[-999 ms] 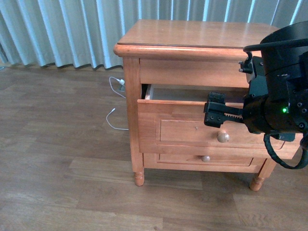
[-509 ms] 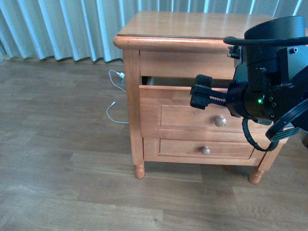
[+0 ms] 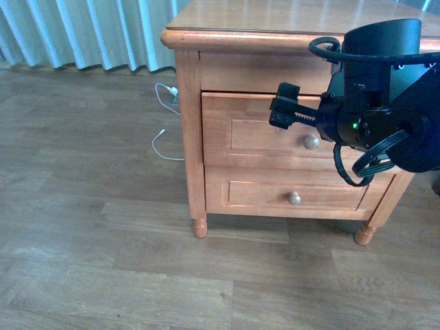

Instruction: Put charger into drawer

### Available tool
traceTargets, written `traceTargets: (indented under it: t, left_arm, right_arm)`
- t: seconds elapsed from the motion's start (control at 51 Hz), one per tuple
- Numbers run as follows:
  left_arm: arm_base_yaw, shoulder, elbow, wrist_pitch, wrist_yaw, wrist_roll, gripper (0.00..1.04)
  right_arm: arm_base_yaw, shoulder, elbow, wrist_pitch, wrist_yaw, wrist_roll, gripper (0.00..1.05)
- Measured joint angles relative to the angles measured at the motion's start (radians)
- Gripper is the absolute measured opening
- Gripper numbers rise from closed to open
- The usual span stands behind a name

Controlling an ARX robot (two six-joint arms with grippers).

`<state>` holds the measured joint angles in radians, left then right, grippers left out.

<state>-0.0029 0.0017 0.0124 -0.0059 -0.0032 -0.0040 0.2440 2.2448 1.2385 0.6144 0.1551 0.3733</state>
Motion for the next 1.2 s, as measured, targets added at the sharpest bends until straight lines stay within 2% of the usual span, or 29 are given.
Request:
traceTargets:
  t: [0.823, 0.999, 1.195]
  left_arm:
    - [0.000, 0.000, 0.000, 0.000, 0.000, 0.000, 0.99]
    - [0.000, 0.000, 0.000, 0.000, 0.000, 0.000, 0.99]
    - [0.000, 0.000, 0.000, 0.000, 0.000, 0.000, 0.99]
  right_arm:
    - [-0.013, 0.066, 0.063, 0.009, -0.019, -0.005, 0.97]
    - [-0.043, -0.005, -0.006, 0.007, -0.018, -0.021, 0.97]
    - [-0.080, -0.226, -0.166, 0.006, -0.039, -0.038, 0.97]
